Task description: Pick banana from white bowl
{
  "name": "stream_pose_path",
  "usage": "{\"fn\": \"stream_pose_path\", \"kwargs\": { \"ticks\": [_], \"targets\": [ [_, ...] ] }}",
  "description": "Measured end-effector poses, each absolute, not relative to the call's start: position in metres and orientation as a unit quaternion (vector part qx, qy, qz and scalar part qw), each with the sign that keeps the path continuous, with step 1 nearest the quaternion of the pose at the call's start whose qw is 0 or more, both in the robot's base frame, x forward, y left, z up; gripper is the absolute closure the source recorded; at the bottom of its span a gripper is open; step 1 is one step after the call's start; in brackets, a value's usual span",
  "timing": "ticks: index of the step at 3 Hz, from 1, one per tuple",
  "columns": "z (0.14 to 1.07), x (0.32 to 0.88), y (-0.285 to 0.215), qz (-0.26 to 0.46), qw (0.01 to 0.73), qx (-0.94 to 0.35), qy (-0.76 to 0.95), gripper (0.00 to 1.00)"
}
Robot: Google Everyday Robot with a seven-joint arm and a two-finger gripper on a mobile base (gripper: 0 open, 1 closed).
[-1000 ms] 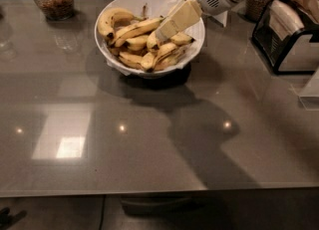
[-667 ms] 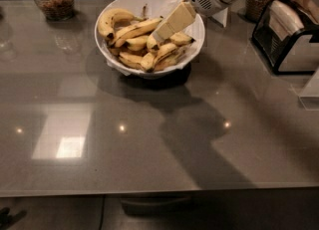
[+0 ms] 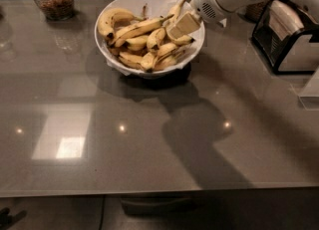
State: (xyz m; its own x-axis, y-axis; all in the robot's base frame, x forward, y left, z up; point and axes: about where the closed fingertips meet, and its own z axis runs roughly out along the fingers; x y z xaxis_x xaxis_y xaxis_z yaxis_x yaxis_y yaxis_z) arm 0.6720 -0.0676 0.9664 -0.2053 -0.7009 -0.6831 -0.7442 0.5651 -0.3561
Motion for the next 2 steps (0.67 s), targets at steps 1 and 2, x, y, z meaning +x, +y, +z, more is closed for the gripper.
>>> {"fn": "stream_pose_path", "kwargs": {
  "ticks": [1, 2],
  "targets": [
    [0.9599, 0.6758, -0.0781, 0.012, 0.423, -0.459, 0.781, 0.6],
    [0.9548, 0.6787, -0.0816, 0.01, 0.421, -0.453, 0.785, 0.65]
  ]
}}
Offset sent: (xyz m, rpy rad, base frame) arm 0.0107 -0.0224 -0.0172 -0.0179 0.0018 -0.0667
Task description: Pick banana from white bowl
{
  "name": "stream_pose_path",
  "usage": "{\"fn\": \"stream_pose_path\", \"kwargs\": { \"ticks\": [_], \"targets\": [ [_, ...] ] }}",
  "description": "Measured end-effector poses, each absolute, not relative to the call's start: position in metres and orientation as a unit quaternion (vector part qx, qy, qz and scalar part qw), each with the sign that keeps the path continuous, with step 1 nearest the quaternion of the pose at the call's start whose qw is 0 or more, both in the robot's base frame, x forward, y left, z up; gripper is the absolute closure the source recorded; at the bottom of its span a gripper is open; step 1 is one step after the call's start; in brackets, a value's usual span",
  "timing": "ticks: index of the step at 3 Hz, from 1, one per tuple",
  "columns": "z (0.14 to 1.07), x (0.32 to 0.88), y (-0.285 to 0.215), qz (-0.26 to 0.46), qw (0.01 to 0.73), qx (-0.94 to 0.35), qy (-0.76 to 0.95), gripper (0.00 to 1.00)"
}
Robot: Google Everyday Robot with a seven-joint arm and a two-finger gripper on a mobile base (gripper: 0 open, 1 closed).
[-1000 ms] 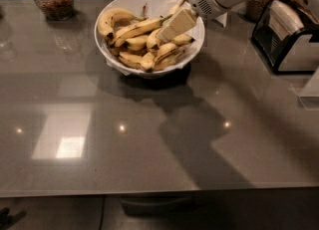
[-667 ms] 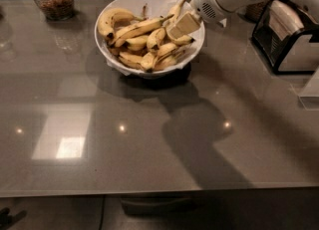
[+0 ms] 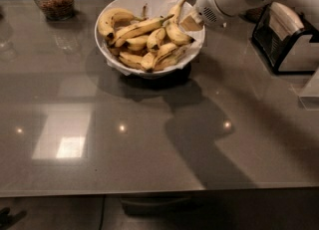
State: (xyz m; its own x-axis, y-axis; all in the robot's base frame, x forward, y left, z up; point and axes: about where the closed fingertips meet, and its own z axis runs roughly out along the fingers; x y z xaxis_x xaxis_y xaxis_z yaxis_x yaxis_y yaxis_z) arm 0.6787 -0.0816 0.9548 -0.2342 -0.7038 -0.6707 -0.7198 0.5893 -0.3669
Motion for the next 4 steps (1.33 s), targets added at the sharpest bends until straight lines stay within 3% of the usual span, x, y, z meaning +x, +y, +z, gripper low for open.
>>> {"fn": "stream_pose_path", "kwargs": {
  "ticks": [2, 4],
  "targets": [
    [0.948, 0.688, -0.075, 0.016, 0.423, -0.442, 0.791, 0.48],
    [0.941, 0.71, -0.073, 0.017, 0.425, -0.425, 0.799, 0.46]
  ]
}}
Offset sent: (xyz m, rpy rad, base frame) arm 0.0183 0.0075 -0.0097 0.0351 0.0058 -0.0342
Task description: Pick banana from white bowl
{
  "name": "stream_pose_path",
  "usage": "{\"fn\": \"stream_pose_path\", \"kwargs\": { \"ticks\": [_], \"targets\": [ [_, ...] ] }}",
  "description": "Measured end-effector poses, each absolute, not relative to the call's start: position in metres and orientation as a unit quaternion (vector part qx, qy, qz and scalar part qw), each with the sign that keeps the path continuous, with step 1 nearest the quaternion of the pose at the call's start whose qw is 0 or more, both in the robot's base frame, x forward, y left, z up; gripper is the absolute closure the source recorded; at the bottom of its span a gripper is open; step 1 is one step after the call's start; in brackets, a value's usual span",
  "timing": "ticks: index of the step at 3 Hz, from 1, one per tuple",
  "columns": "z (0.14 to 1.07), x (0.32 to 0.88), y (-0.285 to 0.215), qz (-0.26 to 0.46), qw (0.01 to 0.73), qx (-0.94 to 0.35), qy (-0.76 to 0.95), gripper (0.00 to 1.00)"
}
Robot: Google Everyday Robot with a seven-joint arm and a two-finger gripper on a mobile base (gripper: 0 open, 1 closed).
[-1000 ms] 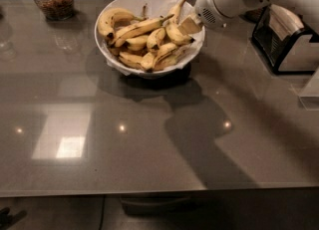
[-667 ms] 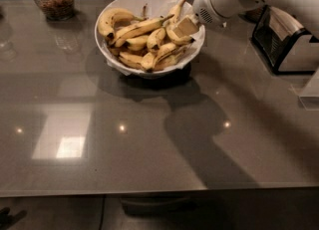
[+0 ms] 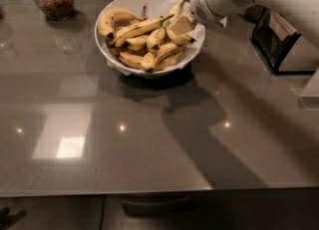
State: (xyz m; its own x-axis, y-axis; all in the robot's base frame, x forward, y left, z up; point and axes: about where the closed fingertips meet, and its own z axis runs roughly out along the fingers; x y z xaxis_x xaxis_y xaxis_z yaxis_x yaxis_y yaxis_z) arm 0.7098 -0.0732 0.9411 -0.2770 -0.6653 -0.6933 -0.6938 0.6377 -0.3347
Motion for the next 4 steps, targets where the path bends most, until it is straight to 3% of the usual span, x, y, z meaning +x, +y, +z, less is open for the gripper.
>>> {"fn": "stream_pose_path", "kwargs": {
  "ticks": [4],
  "targets": [
    [0.924, 0.718, -0.045, 0.051, 0.398, -0.409, 0.819, 0.45]
  ]
}}
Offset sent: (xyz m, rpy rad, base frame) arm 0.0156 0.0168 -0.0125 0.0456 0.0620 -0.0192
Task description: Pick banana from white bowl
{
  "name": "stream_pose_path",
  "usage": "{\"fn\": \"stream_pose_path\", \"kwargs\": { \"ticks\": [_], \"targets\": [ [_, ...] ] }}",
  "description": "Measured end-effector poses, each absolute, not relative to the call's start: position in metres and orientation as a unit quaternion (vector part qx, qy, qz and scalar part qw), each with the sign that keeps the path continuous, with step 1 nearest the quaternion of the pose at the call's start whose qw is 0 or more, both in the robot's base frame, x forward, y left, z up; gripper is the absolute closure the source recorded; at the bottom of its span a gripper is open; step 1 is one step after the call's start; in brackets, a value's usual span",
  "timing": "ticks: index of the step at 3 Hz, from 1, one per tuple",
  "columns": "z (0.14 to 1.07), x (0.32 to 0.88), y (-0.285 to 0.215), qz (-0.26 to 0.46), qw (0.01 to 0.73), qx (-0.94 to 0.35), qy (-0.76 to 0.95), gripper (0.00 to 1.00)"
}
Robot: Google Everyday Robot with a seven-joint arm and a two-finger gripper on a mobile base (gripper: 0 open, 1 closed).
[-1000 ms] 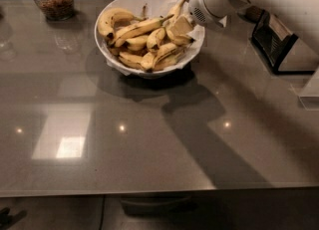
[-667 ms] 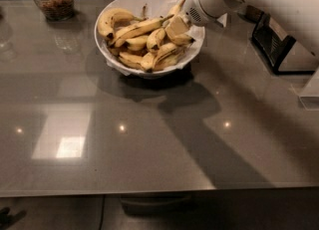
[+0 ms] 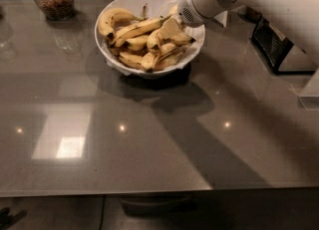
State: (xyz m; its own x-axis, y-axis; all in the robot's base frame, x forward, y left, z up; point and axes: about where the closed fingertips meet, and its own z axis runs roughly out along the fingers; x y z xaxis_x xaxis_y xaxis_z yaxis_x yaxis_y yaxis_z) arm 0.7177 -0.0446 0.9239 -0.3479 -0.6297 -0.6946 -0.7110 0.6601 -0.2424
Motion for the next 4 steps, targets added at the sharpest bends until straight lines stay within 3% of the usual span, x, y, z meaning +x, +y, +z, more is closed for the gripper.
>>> {"fn": "stream_pose_path", "kwargs": {
  "ticks": [3, 4],
  "targets": [
    [0.901, 0.725, -0.06, 0.023, 0.371, -0.396, 0.84, 0.47],
    [0.896, 0.728, -0.063, 0.019, 0.364, -0.391, 0.845, 0.66]
  ]
}}
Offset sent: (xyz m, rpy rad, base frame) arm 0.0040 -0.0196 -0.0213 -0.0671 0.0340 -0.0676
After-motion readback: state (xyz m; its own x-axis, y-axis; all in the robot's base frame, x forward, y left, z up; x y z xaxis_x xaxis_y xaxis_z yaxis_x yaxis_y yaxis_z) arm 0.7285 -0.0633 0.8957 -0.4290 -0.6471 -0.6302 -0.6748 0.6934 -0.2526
